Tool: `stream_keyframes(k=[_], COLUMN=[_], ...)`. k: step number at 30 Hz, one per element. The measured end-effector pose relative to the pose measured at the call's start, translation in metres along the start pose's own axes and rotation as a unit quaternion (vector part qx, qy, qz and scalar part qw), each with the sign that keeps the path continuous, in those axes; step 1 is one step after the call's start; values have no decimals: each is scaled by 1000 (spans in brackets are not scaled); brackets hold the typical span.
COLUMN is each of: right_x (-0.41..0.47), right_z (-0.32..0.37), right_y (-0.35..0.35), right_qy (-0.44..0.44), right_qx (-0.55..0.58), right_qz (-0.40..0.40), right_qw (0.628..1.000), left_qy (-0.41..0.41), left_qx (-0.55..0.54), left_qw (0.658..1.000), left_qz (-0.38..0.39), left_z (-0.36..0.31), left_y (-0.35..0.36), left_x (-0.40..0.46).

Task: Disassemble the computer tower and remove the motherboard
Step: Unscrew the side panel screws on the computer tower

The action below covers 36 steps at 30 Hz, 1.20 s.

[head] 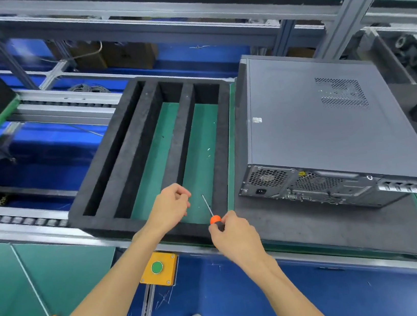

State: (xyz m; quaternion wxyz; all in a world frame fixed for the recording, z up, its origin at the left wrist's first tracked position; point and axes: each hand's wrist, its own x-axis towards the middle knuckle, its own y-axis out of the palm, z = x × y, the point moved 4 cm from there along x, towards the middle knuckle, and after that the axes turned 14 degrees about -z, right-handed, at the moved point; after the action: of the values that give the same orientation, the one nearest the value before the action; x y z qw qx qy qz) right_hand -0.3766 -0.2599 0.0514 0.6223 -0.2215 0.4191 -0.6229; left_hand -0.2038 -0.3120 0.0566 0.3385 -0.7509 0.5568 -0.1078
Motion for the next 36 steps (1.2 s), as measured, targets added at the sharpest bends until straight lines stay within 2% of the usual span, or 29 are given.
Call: stream_keyframes(k=[3, 10, 14, 18, 25, 28, 30, 31, 32, 33, 35, 36], right_x=[11, 21, 22, 23, 20, 20, 19, 17, 14, 12, 11, 14], right_z=[15, 35, 40, 37, 23, 9, -8, -20, -34, -47, -72, -82], right_y=[7, 30, 40, 41, 24, 7, -16, -31, -47, -64, -101, -119], right_qy=[-39, -114, -121, -131, -138, -99, 1, 80, 166, 234, 282, 276], right_qx=[-56, -84, -70, -107, -91, -13, 168, 299, 433, 552, 715, 761], right_qz=[-17, -64, -59, -72, -103, -93, -122, -138, -158, -178, -207, -212], right_qw=[998, 988, 988, 983, 981, 991, 978, 941, 872, 780, 606, 547], left_qy=[23, 32, 29, 34, 61, 86, 114, 134, 154, 162, 123, 67], left_qx=[43, 44, 58, 72, 74, 63, 37, 20, 0, -24, -83, -118], left_qw=[999, 998, 998, 997, 995, 993, 991, 988, 985, 983, 989, 989], left_qz=[-5, -15, -13, -7, -20, -42, -65, -77, -83, -78, -8, 66], left_z=[5, 17, 25, 28, 7, -16, -40, -55, -71, -86, -108, -115], left_y=[1, -7, -12, -11, 2, 8, 9, 10, 14, 20, 46, 66], left_x=[-3, -5, -3, -1, 2, -1, -7, -12, -17, -23, -39, -50])
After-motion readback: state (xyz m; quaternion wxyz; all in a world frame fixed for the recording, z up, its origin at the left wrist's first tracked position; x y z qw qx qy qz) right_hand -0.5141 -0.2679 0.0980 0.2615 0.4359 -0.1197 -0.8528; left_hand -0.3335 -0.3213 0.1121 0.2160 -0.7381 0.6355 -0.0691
